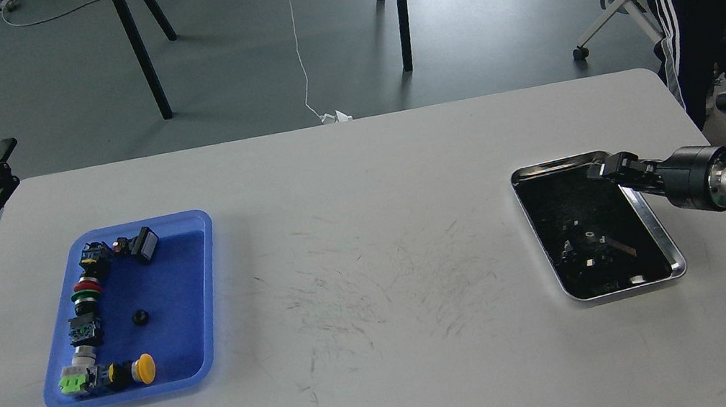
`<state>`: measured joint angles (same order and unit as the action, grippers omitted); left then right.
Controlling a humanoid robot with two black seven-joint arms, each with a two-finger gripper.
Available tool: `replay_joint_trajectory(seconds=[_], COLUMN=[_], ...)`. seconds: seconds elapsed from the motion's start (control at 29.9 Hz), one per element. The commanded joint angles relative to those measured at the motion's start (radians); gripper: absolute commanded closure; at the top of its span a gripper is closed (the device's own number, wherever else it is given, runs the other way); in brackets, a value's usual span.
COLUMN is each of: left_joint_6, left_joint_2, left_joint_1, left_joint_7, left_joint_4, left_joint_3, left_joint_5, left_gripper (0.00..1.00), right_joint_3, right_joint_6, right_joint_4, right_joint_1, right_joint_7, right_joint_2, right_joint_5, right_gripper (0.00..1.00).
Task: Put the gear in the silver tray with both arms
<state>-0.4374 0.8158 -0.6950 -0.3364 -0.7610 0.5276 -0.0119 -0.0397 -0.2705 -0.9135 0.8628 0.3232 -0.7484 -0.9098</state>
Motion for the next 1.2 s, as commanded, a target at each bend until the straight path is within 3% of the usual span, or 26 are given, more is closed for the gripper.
replay_joint_trajectory(seconds=[0.0, 0.2, 0.37, 0.4, 0.47, 0.6, 0.7, 0.77, 0.87, 1.17], left_joint_6=[0.002, 0.002, 0.002, 0.002, 0.002, 0.002, 0.002, 0.002, 0.002, -0.051], left_joint_2=[0.002, 0.002, 0.003, 0.003, 0.005, 0.006, 0.006, 0.006, 0.006, 0.002], left_joint_1=[0.000, 0.000, 0.000, 0.000, 0.000, 0.000, 0.000, 0.000, 0.000, 0.002], left_joint_7=[-0.001, -0.003, -0.001, -0.001, -0.003, -0.001, -0.001, -0.001, -0.001, 0.022], left_joint_4=[0.000, 0.000, 0.000, 0.000, 0.000, 0.000, 0.000, 0.000, 0.000, -0.003], left_joint_3=[0.000, 0.000, 0.000, 0.000, 0.002, 0.000, 0.000, 0.000, 0.000, -0.008], left_joint_5=[0.000, 0.000, 0.000, 0.000, 0.000, 0.000, 0.000, 0.000, -0.002, -0.036], left_gripper=[0.01, 0.01, 0.01, 0.01, 0.01, 0.01, 0.01, 0.01, 0.01, 0.01], right_joint_3=[-0.005, -0.005, 0.007, 0.009, 0.007, 0.014, 0.015, 0.015, 0.011, -0.043], right_joint_6=[0.004, 0.008, 0.007, 0.005, 0.005, -0.004, -0.004, -0.004, -0.004, -0.029], right_joint_4=[0.024, 0.022, 0.028, 0.025, 0.021, 0.013, 0.015, 0.013, 0.011, -0.010], right_joint_1=[-0.027, -0.028, -0.028, -0.028, -0.027, -0.028, -0.022, -0.018, -0.008, 0.047], right_joint_7=[0.002, 0.000, 0.000, 0.002, 0.002, 0.007, 0.008, 0.008, 0.007, 0.008], right_joint_2=[0.012, 0.030, 0.040, 0.040, 0.040, 0.038, 0.032, 0.029, 0.027, -0.019], right_joint_5=[0.015, 0.019, 0.015, 0.015, 0.015, 0.014, 0.012, 0.014, 0.017, 0.025], right_gripper=[0.97, 0.96, 0.88, 0.86, 0.71, 0.65, 0.49, 0.45, 0.28, 0.23])
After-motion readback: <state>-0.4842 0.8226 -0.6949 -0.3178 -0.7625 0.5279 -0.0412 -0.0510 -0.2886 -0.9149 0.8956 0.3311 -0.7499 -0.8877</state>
